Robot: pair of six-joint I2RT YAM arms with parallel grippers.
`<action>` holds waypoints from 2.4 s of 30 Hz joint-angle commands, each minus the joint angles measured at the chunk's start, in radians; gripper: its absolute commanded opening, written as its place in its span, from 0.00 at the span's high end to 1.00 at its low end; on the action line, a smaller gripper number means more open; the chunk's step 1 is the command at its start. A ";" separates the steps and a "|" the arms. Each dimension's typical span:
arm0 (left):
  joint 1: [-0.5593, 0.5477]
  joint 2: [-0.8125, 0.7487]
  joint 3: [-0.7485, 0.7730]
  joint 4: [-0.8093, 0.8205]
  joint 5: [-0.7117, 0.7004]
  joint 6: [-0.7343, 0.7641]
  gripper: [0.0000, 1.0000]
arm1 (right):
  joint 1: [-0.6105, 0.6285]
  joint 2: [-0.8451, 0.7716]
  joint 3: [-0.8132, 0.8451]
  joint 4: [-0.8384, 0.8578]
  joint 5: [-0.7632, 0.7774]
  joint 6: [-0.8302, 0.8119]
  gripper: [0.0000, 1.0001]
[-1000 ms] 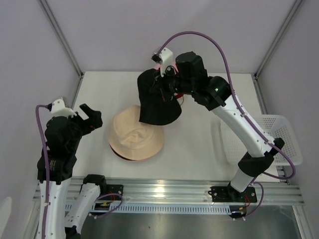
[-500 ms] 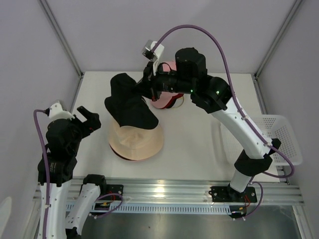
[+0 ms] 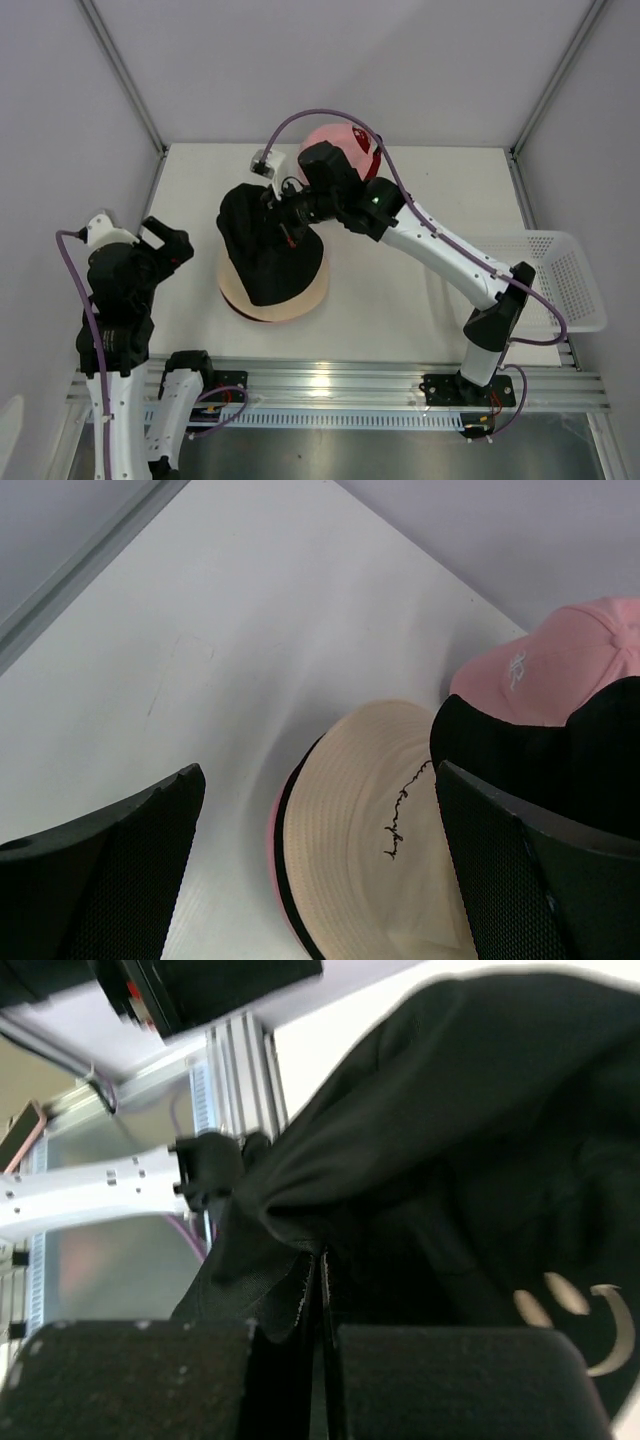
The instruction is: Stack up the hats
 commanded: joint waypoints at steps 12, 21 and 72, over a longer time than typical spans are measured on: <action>0.113 0.126 -0.241 0.443 0.572 -0.176 0.01 | 0.025 -0.145 -0.194 0.081 0.104 -0.063 0.99; 0.136 0.166 -0.296 0.655 0.844 -0.153 0.01 | -0.003 -0.145 -0.208 0.101 0.057 -0.058 0.99; 0.190 0.100 -0.394 0.506 0.659 -0.079 0.99 | -0.323 -0.443 -0.611 0.477 0.153 0.379 0.07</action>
